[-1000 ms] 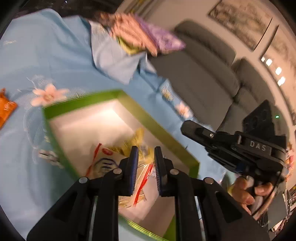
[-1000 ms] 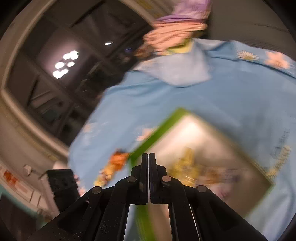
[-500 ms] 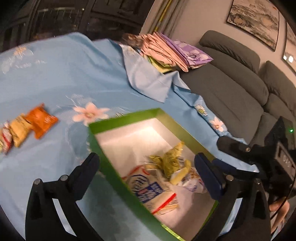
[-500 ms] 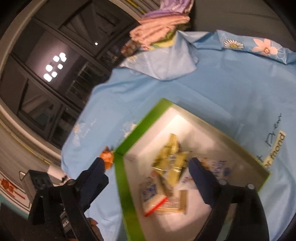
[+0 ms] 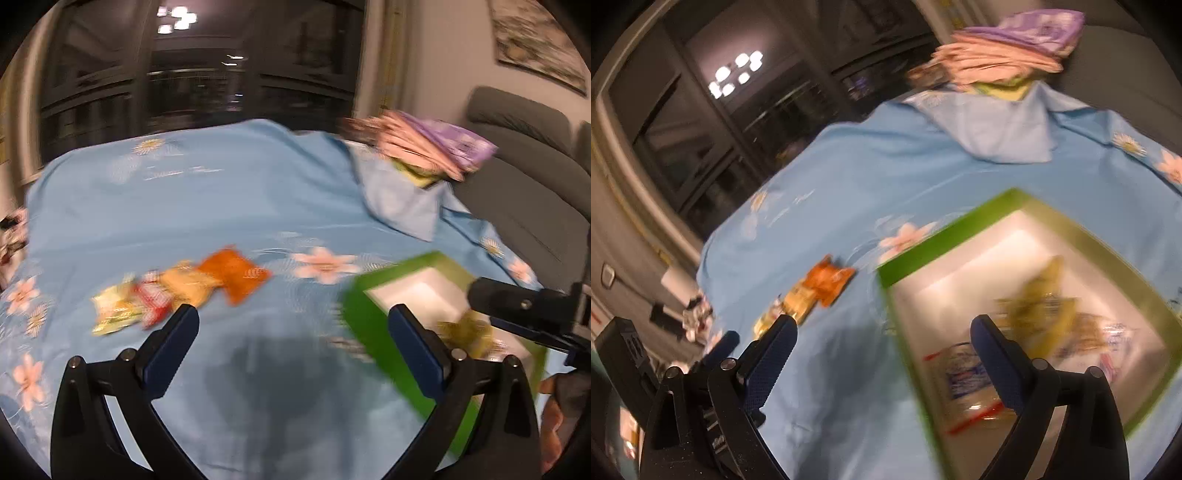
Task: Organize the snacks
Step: 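Move the right gripper to the yellow-green corn snack bag and grasp it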
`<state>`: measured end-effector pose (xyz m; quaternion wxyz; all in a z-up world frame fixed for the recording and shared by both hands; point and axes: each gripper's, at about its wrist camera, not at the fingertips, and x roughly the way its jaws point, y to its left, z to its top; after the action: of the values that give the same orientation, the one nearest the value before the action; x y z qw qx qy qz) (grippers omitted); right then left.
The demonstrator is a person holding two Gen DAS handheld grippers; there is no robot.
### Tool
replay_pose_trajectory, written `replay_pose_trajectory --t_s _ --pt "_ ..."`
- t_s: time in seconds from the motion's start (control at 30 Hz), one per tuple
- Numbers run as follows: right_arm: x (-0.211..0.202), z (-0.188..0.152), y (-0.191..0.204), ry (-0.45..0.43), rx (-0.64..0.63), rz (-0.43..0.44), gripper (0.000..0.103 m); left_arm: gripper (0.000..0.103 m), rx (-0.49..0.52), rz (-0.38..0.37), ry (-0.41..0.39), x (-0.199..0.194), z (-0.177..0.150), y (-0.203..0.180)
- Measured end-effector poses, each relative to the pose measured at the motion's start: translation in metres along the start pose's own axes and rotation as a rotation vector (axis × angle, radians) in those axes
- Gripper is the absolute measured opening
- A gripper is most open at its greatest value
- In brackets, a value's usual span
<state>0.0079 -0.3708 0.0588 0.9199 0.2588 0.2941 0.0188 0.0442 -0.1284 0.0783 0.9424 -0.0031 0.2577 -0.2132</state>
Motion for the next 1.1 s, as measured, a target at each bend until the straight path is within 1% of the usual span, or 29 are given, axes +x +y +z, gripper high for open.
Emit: replay_pose_trajectory --t_s 0.1,0.23,0.3,0.37,0.43,0.53,0.6,0.7,0.8,0.87,0.97,1.03,1.1 --pt "0.025 -0.003 0.029 0.048 -0.031 0.041 0.097 0.103 -0.069 0.035 0.032 0.0 -0.002 0.045" --pt "0.058 -0.01 0.064 0.101 -0.043 0.102 0.097 0.103 -0.163 0.092 0.035 -0.007 -0.006 0.11" --pt "0.076 -0.015 0.078 0.144 -0.035 0.156 0.097 0.103 -0.206 0.131 0.041 -0.009 -0.007 0.138" --pt "0.099 -0.02 0.093 0.207 -0.011 0.249 0.097 0.103 -0.254 0.155 0.052 -0.006 -0.009 0.169" --pt "0.121 -0.026 0.107 0.251 0.011 0.302 0.097 0.103 -0.296 0.146 0.06 -0.004 -0.011 0.191" --pt "0.15 -0.029 0.128 0.291 0.038 0.374 0.097 0.103 -0.384 0.073 0.105 0.011 -0.014 0.224" --pt "0.171 -0.03 0.141 0.332 0.066 0.446 0.097 0.103 -0.428 0.052 0.127 0.022 -0.016 0.244" --pt "0.2 -0.031 0.159 0.378 0.093 0.508 0.097 0.103 -0.453 0.075 0.154 0.038 -0.017 0.258" --pt "0.229 -0.032 0.176 0.409 0.093 0.505 0.097 0.103 -0.46 0.058 0.188 0.056 -0.017 0.267" --pt "0.243 -0.032 0.182 0.425 0.092 0.505 0.097 0.103 -0.454 0.036 0.194 0.065 -0.018 0.268" --pt "0.26 -0.033 0.186 0.445 0.104 0.518 0.097 0.103 -0.449 -0.018 0.2 0.078 -0.016 0.269" --pt "0.27 -0.033 0.187 0.465 0.103 0.5 0.097 0.103 -0.428 -0.057 0.214 0.089 -0.013 0.267" --pt "0.28 -0.033 0.189 0.488 0.092 0.499 0.097 0.103 -0.395 -0.078 0.206 0.095 -0.011 0.263"
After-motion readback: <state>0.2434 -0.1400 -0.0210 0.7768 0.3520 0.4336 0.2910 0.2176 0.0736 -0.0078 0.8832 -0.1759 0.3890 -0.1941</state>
